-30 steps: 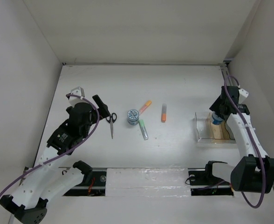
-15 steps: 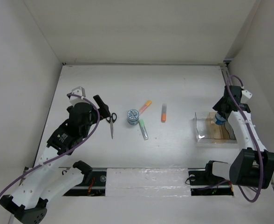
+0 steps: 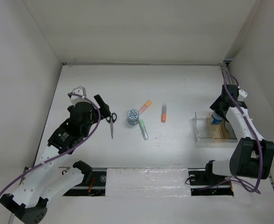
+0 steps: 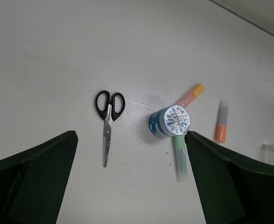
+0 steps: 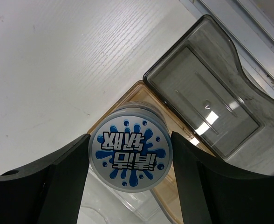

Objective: Sort the stationery into containers
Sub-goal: Place the stationery in the storage box, then pick up the stationery from the center of the board.

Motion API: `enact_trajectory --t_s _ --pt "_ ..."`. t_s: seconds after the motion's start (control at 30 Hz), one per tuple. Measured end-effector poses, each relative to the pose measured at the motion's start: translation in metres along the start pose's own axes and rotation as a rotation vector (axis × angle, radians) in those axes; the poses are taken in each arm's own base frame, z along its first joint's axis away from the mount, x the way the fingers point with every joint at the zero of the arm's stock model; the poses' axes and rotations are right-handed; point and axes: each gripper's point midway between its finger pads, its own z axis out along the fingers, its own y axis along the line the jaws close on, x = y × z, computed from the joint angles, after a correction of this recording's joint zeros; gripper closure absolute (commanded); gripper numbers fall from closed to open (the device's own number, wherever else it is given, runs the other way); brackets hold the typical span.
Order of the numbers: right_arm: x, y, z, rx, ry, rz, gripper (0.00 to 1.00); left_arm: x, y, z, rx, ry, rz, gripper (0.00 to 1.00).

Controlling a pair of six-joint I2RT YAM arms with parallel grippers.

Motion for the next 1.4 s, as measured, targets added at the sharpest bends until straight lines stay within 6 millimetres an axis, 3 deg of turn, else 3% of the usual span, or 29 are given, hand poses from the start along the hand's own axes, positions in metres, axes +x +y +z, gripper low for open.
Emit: enact_trajectory --t_s 0.2,0.33,0.37,0.43,0.53,0.67,0.87,0.97,1.07,1.2,1.3,1.4 --pt "0.007 0.001 0.013 0.018 0.028 -0.013 1.00 -0.001 -0.001 0.000 0.002 -0.002 -0.002 0.00" --pt "0.011 0.001 0.019 0.027 0.042 -0.020 0.70 -0.001 -0.001 0.000 0.003 -0.004 -0.002 0.00" --pt "0.011 0.002 0.019 0.027 0.043 -0.020 0.52 -0.001 -0.001 0.000 0.003 -0.004 -0.002 0.00" --pt "0.011 0.002 0.019 0.028 0.042 -0.019 0.42 -0.001 -0.001 0.000 0.003 -0.004 -0.002 0.00" --pt "0.010 0.002 0.019 0.027 0.039 -0.016 0.10 -0.001 -0.001 0.000 0.002 -0.003 -0.002 0.00" --pt "0.001 0.005 0.012 0.009 0.001 -0.003 0.00 0.000 -0.001 0.002 -0.001 0.001 0.001 0.00" --pt "-0.008 0.010 -0.001 -0.017 -0.042 0.002 0.00 0.000 -0.001 0.002 -0.001 0.002 0.001 0.00" --pt "-0.010 0.022 -0.018 -0.057 -0.069 -0.018 0.00 0.000 -0.001 0.002 -0.001 0.002 0.001 0.00" --pt "-0.016 0.057 -0.054 -0.178 -0.126 -0.061 0.00 0.000 -0.001 0.002 -0.002 0.001 0.001 0.00" --pt "-0.006 0.134 -0.120 -0.421 -0.167 -0.179 0.00 0.004 0.001 0.008 -0.026 0.016 0.009 0.00" --pt "0.026 0.201 -0.168 -0.576 -0.154 -0.307 0.00 0.012 0.002 0.017 -0.055 0.044 0.025 0.00" --pt "0.081 0.255 -0.200 -0.695 -0.109 -0.458 0.00 0.023 0.009 0.030 -0.120 0.078 0.042 0.00"
